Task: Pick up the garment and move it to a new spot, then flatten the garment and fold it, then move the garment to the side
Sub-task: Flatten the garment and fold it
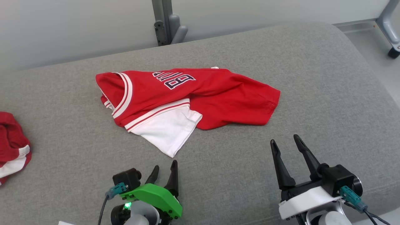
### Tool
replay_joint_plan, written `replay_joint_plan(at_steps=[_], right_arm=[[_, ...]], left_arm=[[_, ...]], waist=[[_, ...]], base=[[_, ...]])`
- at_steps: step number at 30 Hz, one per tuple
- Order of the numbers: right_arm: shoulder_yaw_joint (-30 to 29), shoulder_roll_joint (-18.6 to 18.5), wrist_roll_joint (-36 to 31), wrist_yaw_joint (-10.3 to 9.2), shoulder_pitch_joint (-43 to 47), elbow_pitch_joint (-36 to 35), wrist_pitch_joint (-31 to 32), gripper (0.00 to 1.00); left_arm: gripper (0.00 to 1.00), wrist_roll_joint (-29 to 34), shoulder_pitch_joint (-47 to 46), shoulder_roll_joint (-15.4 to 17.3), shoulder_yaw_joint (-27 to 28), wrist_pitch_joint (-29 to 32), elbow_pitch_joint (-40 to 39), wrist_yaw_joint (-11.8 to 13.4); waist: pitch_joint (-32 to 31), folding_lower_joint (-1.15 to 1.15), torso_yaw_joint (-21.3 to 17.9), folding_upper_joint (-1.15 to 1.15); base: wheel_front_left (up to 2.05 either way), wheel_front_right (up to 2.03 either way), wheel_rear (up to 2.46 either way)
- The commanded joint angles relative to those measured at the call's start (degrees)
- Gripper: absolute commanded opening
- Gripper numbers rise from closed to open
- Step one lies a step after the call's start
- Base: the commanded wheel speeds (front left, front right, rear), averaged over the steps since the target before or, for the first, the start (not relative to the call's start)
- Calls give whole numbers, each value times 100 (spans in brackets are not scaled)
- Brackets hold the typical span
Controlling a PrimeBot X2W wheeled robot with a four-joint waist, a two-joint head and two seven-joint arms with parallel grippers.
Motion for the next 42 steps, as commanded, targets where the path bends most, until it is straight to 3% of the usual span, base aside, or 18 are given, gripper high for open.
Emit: replay_joint_plan(at_steps=[1,15,16,17,20,23,28,32,36,42], right_arm=[[-8,-8,-38,-8,-38,-6,0,100],[9,-8,-7,-8,-265,-48,0,100],[4,-8,-9,-8,-273,-49,0,100],[-1,-8,-10,-8,-280,-49,0,100],[-23,-8,-15,-8,-279,-52,0,100],[-54,-8,-27,-8,-246,-54,0,100],[-140,-8,143,-8,-182,4,0,100],[-292,-9,694,-8,-223,392,0,100],[-448,-9,1454,-5,-569,1086,-3,100],[-590,-8,1548,-5,-1160,1789,-4,100]], left_arm=[[100,-103,-106,25,-16,17,22,32],[98,-976,-1134,27,-666,-184,1177,238],[82,-1014,-1170,27,-682,-207,1240,251],[50,-1049,-1198,27,-705,-220,1306,256],[7,-1122,-1245,25,-767,-266,1434,280],[0,-1169,-1212,17,-827,-315,1483,277],[0,-1245,-998,29,-841,-344,1452,208],[0,-1064,-877,283,-551,-396,1171,235],[0,-517,-577,528,94,-408,319,375],[0,6,-297,678,485,-409,-324,465]], waist=[[64,0,-66,0],[499,0,-336,0],[510,0,-340,0],[518,0,-343,0],[520,0,-335,0],[494,0,-313,0],[452,0,-227,0],[446,0,-122,0],[498,0,48,0],[577,0,200,0]], base=[[0,0,0],[0,0,0],[0,0,0],[0,0,0],[0,0,0],[0,0,0],[0,0,0],[0,0,0],[0,0,0],[0,0,0]])
